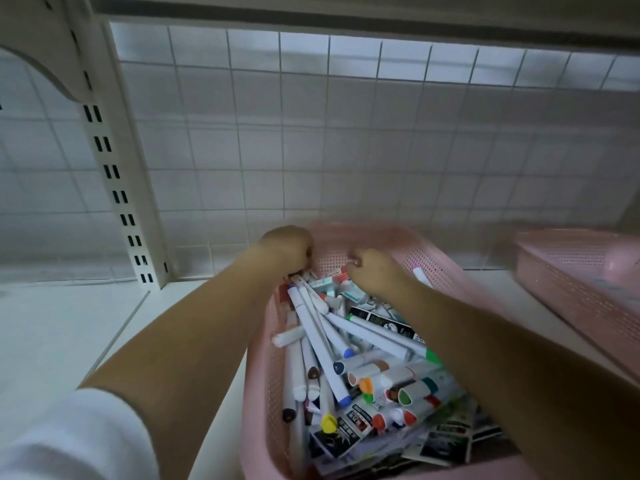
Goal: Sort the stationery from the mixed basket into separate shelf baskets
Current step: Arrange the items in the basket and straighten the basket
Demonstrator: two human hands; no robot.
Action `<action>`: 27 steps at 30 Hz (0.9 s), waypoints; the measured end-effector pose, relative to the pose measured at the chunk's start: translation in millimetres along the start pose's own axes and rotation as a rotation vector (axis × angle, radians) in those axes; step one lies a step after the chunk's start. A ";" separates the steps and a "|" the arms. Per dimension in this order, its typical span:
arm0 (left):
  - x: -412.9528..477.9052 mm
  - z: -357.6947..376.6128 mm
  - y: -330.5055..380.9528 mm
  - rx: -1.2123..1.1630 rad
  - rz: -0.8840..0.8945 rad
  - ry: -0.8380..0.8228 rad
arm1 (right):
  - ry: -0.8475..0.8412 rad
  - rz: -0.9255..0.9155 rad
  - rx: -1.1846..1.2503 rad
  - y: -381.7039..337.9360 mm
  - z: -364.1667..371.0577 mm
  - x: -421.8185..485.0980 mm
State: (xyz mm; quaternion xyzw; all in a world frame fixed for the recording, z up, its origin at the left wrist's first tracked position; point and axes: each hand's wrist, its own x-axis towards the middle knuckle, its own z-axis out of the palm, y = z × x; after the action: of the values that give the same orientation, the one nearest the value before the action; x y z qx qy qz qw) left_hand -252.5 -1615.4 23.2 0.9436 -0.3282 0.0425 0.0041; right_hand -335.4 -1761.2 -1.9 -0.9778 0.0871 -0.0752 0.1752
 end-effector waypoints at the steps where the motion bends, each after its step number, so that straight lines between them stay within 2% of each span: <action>1: 0.5 1.0 0.0 0.004 -0.001 -0.010 | -0.003 -0.031 -0.040 -0.4 1.8 2.9; 6: 2.8 3.5 4.0 0.029 -0.043 -0.062 | -0.125 -0.054 -0.242 3.4 14.3 8.7; 11: 3.6 6.9 11.3 0.055 -0.084 -0.098 | -0.009 -0.089 -0.197 1.3 12.3 4.8; 19: -2.3 1.3 21.5 0.143 -0.026 -0.107 | 0.018 -0.037 -0.096 3.0 8.7 5.5; 27: -4.8 -3.4 22.4 0.007 -0.032 -0.153 | 0.013 0.028 -0.030 8.5 6.3 9.4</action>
State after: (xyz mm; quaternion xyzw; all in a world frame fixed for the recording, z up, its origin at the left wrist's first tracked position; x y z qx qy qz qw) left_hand -270.4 -1629.9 25.8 0.9492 -0.3125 -0.0284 -0.0238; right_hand -326.3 -1768.8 -9.7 -0.9785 0.1029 -0.0778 0.1610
